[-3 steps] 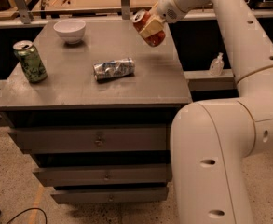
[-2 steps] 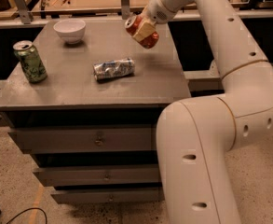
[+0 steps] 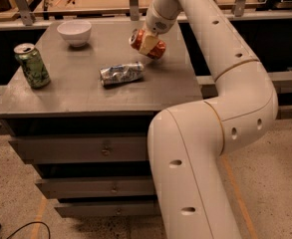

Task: Knock coke can over

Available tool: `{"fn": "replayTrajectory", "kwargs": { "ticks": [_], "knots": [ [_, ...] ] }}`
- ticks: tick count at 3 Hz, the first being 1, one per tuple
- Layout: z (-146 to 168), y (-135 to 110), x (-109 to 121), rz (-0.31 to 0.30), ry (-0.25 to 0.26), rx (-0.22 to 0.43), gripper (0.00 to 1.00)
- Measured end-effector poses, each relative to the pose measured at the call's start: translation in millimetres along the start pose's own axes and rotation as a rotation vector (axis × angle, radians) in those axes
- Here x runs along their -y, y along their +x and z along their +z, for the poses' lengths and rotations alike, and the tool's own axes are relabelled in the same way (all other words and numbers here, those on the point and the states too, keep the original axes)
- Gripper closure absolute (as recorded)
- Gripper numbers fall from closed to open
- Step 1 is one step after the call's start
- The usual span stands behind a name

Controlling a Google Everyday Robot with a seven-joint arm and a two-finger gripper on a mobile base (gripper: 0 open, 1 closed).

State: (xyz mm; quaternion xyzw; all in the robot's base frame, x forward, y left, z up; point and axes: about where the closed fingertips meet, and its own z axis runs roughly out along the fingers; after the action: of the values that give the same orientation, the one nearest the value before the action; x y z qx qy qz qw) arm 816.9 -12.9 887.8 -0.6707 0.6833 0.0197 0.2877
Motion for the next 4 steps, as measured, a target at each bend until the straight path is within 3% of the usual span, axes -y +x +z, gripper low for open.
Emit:
{"fn": "replayTrajectory", "kwargs": {
  "ticks": [1, 2, 3, 4],
  "knots": [
    [10.4, 0.8, -5.2, -0.010, -0.026, -0.024, 0.12],
    [12.5, 2.6, -9.7, 0.021, -0.045, -0.002, 0.00],
    [-0.4, 4.2, 5.0, 0.091, 0.014, 0.066, 0.00],
    [-35.6, 10.3, 40.4, 0.188, 0.161, 0.161, 0.00]
  ]
}}
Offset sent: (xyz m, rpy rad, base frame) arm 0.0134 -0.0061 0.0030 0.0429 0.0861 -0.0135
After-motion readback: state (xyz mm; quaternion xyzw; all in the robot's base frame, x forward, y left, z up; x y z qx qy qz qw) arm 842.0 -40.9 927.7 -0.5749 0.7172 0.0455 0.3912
